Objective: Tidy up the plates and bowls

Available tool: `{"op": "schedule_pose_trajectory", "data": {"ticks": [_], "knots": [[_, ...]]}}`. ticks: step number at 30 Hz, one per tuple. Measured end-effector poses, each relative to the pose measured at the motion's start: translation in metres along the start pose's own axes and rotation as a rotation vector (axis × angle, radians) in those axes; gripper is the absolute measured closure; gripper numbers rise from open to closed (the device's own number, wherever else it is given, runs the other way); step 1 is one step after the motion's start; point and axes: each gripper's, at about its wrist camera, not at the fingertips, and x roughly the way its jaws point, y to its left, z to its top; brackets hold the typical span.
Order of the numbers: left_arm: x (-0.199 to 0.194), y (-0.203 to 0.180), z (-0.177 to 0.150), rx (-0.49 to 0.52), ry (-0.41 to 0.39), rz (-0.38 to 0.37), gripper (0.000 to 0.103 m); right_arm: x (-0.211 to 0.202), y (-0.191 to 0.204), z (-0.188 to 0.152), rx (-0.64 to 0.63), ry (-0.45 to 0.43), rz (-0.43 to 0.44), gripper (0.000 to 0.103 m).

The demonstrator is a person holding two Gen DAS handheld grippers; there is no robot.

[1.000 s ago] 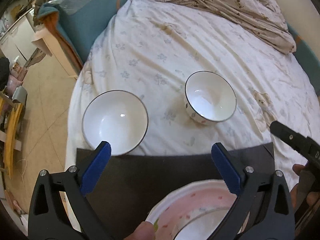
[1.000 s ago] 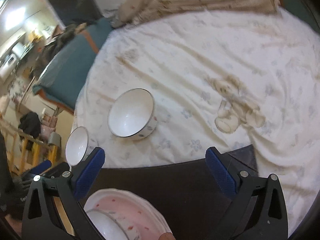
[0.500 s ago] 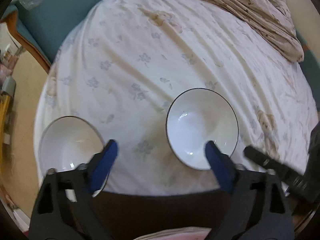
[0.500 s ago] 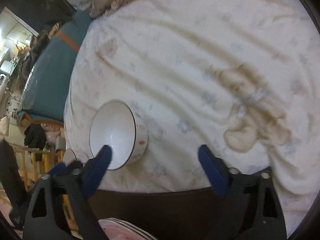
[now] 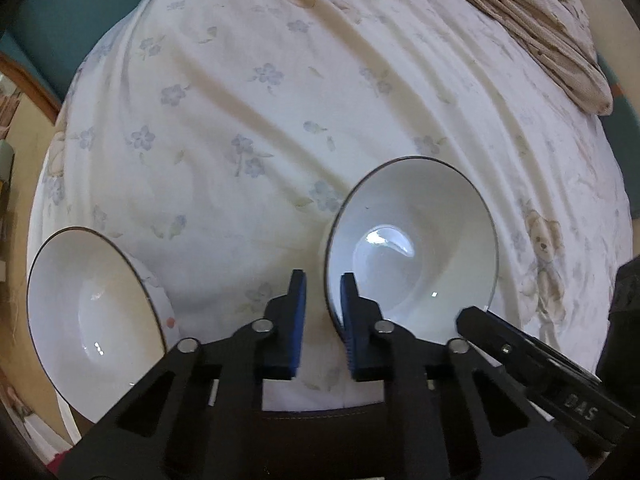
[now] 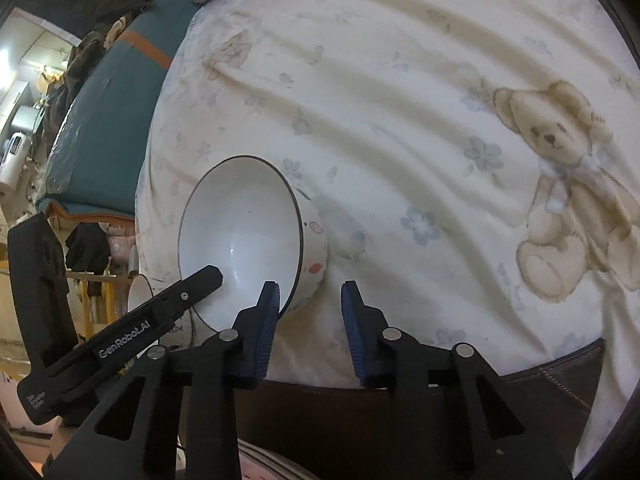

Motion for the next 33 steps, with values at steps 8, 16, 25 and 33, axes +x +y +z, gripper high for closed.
{"op": "schedule_pose_trajectory", "data": {"ticks": [8, 16, 25, 33], "knots": [[-0.008, -0.017, -0.009, 0.065, -0.012, 0.032, 0.093, 0.010, -0.004, -0.005, 0.006, -0.019, 0.017, 0.088], [-0.043, -0.009, -0.025, 0.046, -0.023, 0.008, 0.092, -0.009, 0.010, -0.014, -0.049, -0.048, 0.008, 0.089], [-0.124, 0.000, -0.053, 0.047, -0.121, -0.023, 0.091, -0.064, 0.047, -0.038, -0.093, -0.138, 0.081, 0.089], [-0.177, 0.023, -0.105, 0.065, -0.131, -0.072, 0.091, -0.110, 0.087, -0.085, -0.142, -0.164, 0.104, 0.089]]}}
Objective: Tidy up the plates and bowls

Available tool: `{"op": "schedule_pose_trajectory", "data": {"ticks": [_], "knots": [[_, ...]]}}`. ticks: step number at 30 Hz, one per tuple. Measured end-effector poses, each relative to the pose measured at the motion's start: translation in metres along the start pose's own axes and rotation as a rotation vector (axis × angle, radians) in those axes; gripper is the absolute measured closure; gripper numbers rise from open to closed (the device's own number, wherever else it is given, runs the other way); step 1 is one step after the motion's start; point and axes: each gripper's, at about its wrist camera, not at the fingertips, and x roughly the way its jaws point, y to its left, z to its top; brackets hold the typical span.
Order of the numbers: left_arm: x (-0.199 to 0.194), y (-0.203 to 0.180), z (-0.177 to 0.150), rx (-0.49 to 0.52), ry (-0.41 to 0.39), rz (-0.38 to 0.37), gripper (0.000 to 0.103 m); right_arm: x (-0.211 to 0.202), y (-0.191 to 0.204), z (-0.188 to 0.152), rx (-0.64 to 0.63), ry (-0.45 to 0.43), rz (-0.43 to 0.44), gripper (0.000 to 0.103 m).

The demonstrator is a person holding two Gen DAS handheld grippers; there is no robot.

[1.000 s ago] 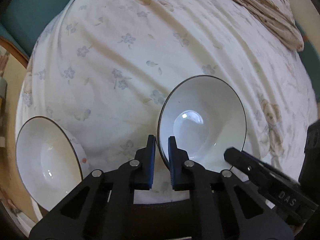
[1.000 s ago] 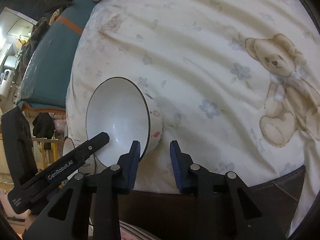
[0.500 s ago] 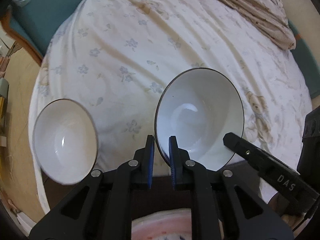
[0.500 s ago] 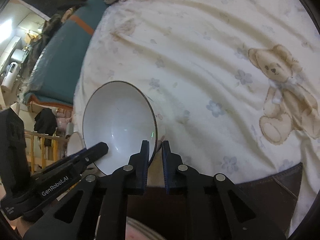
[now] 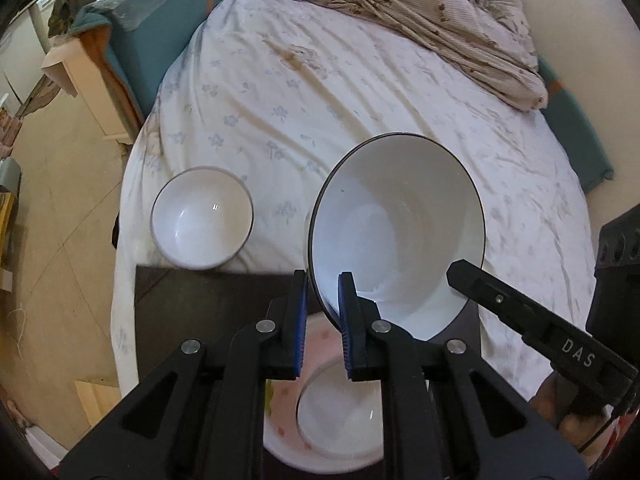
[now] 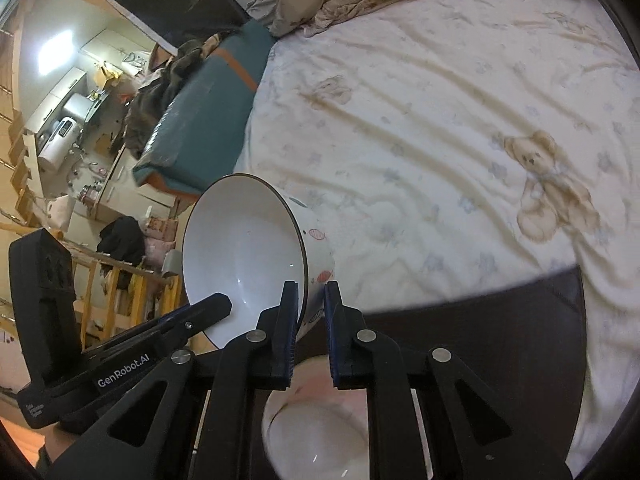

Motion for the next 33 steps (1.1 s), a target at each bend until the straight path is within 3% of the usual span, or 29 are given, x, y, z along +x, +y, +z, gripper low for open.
{"op": "schedule_pose_trajectory", "data": {"ticks": [7, 14, 27, 33], "knots": [[-0.031, 0.017, -0.062, -0.025, 0.007, -0.106, 0.090, -0.033, 0.019, -0.057, -0.022, 0.001, 0.011, 0.089], [-0.023, 0.021, -0.097, -0.029, 0.036, -0.176, 0.091, -0.051, 0.021, -0.115, -0.036, 0.013, -0.024, 0.088], [0.016, 0.024, -0.117, -0.068, 0.196, -0.189, 0.090, -0.034, -0.007, -0.144, 0.041, 0.101, -0.103, 0.089], [0.019, 0.024, -0.114, -0.054, 0.197, -0.190, 0.090, -0.028, -0.020, -0.147, 0.099, 0.143, -0.119, 0.089]]}}
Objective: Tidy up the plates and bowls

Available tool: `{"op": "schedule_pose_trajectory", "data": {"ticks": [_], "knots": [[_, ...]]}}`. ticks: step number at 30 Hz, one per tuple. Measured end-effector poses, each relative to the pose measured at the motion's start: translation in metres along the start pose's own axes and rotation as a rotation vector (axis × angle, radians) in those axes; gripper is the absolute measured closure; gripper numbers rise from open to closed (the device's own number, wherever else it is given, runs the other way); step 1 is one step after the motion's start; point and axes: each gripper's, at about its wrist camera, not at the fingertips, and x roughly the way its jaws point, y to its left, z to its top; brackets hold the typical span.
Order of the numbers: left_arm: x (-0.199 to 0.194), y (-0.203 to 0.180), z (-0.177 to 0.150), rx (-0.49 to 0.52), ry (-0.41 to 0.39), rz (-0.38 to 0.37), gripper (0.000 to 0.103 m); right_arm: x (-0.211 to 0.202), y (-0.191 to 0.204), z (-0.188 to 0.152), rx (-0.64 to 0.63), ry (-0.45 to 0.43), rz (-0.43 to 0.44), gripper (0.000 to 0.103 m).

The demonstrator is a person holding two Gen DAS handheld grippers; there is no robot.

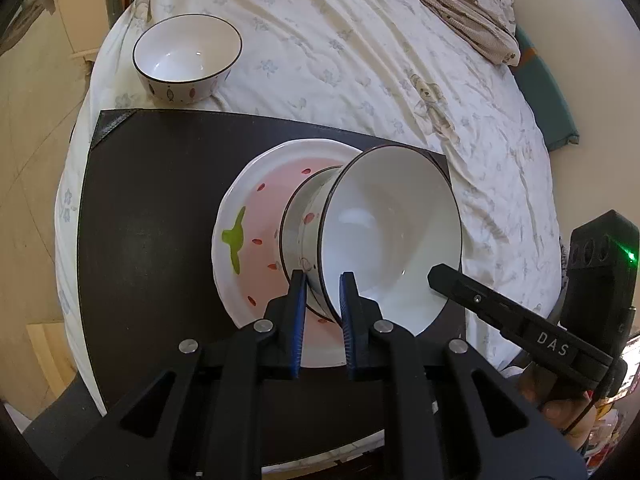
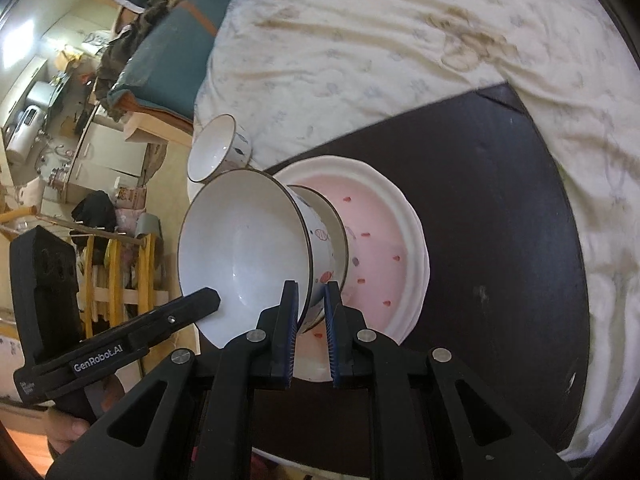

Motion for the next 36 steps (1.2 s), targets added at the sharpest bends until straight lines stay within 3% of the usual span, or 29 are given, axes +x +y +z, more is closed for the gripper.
{"op": "schedule_pose_trajectory", "data": {"ticks": [11, 36], "knots": [[0.007, 0.009, 0.005, -0.039, 0.050, -0.012, 0.089, 0.009, -0.003, 0.003, 0.037, 0.025, -0.008, 0.089], [0.002, 0.006, 0.001, -0.022, 0.028, -0.025, 0.089, 0.009, -0.002, 0.011, 0.031, 0.005, -0.025, 0.087]]}}
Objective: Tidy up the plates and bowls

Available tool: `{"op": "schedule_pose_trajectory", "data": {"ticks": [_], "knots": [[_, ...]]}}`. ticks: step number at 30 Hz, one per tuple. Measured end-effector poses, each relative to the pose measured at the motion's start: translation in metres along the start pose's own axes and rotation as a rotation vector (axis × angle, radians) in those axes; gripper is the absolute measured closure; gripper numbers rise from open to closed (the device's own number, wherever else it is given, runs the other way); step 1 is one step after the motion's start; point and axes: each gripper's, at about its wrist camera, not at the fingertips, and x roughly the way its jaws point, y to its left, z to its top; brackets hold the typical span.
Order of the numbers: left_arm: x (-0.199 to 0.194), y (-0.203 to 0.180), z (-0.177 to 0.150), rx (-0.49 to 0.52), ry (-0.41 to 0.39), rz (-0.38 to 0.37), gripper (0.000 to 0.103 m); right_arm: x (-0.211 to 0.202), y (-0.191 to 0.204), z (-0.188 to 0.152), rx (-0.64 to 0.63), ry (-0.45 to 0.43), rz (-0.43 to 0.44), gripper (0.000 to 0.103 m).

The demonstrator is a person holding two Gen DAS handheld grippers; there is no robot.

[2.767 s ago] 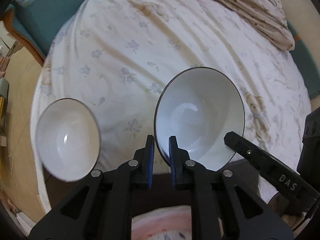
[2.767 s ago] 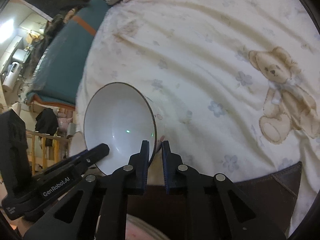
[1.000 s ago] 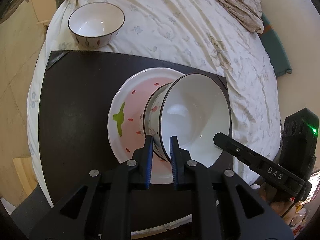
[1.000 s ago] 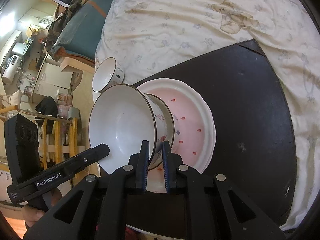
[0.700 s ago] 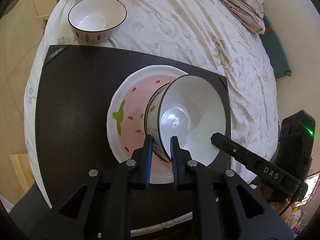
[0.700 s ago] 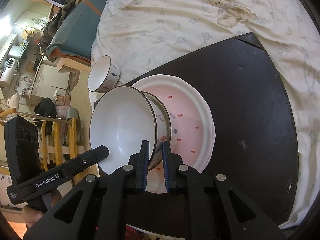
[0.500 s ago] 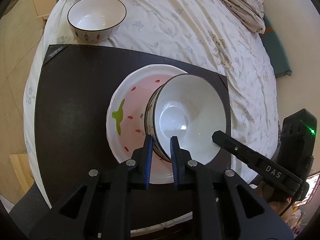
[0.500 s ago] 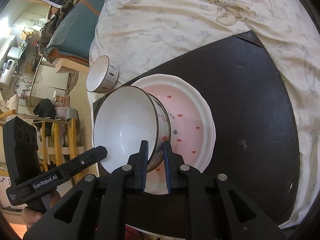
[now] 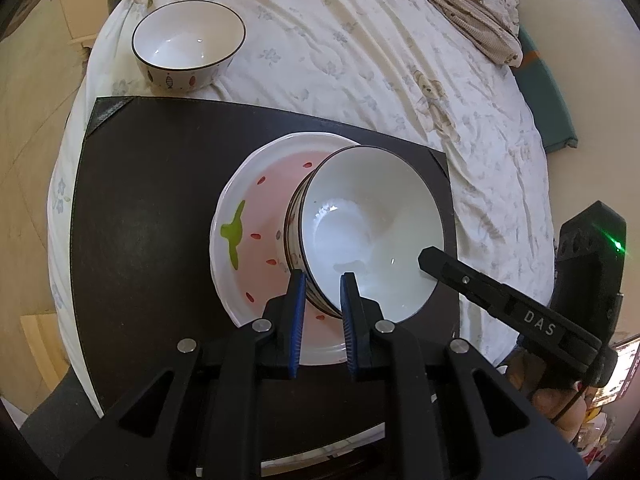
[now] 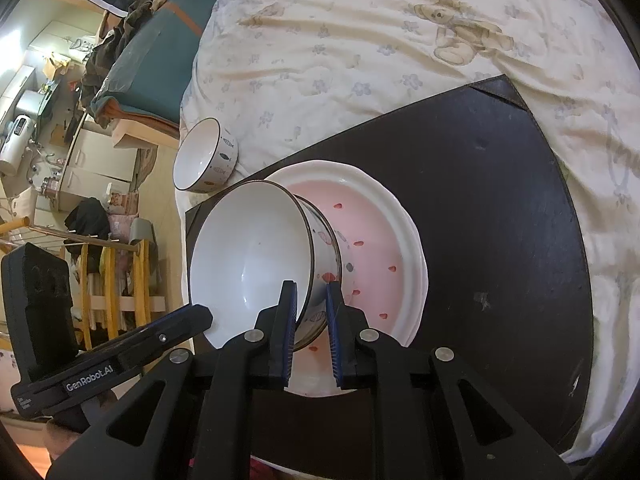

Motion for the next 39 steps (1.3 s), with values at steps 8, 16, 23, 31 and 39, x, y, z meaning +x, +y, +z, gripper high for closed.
{"op": "schedule_pose_trajectory", "data": {"ticks": [8, 16, 23, 31, 39], "knots": [[-0.006, -0.008, -0.001, 0.049, -0.041, 0.042, 0.089, 0.004, -0.001, 0.002, -0.009, 0.006, -0.016, 0.087], [-0.018, -0.021, -0.003, 0.138, -0.122, 0.133, 0.078, 0.001, -0.003, 0.000, 0.014, -0.001, 0.014, 0.084], [-0.023, -0.019, 0.001, 0.163, -0.191, 0.234, 0.048, -0.006, 0.003, 0.000, -0.001, -0.033, 0.012, 0.084], [-0.047, 0.006, 0.017, 0.054, -0.259, 0.273, 0.048, -0.014, 0.020, 0.001, -0.089, -0.045, -0.054, 0.073], [-0.074, 0.038, 0.054, 0.003, -0.387, 0.408, 0.048, -0.026, 0.041, 0.018, -0.122, -0.113, -0.067, 0.012]]}}
